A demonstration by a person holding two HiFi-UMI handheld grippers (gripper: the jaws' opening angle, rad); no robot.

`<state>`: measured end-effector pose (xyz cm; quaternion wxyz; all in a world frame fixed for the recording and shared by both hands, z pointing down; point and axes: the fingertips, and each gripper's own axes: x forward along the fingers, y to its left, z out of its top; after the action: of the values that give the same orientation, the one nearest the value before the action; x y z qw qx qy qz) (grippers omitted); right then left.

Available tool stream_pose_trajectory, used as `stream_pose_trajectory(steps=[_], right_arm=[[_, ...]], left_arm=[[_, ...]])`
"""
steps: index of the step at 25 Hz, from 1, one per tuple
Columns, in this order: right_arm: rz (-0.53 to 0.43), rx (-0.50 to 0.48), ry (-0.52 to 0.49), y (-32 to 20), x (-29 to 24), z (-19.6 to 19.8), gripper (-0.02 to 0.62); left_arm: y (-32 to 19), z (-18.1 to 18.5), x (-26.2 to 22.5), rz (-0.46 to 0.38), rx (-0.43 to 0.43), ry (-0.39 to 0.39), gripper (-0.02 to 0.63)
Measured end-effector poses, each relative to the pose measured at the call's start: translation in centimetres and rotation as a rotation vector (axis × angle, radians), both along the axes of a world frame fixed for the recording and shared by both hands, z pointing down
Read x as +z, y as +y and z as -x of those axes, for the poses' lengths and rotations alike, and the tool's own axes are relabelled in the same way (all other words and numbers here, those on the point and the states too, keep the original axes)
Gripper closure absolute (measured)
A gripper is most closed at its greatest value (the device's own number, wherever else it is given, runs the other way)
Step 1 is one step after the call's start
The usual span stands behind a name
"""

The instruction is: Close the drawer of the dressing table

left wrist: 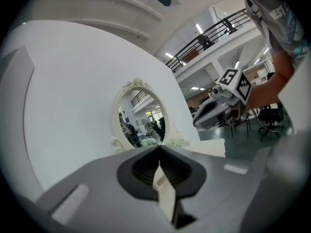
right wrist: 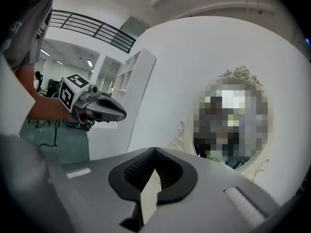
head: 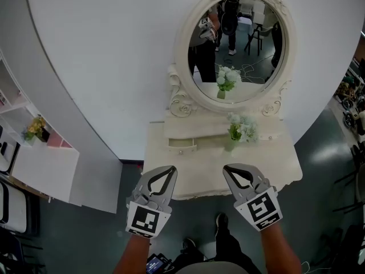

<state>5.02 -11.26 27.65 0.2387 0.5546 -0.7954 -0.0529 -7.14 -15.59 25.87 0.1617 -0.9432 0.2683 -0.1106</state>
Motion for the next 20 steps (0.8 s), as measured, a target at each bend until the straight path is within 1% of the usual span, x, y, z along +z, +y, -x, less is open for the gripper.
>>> stream_pose_trajectory(steps=[11, 15, 20], right_arm=[[0.014, -0.115, 0.003, -5.4, 1.0, -0.1, 0.594], [0.034, -0.149, 0.008, -7.4, 1.9, -0.5, 0.594], [0.051, -0.176, 0.012, -9.6, 3.1, -1.2, 0.594]], left_arm=[[-4.5, 1.5, 0.1, 0.001, -0.131, 0.001, 0.603], [-6.3, 1.6, 1.1, 0.021, -0.175, 0.001, 0.603], [-8.1, 1.5, 3.2, 0.054, -0.214, -0.032, 0.601]])
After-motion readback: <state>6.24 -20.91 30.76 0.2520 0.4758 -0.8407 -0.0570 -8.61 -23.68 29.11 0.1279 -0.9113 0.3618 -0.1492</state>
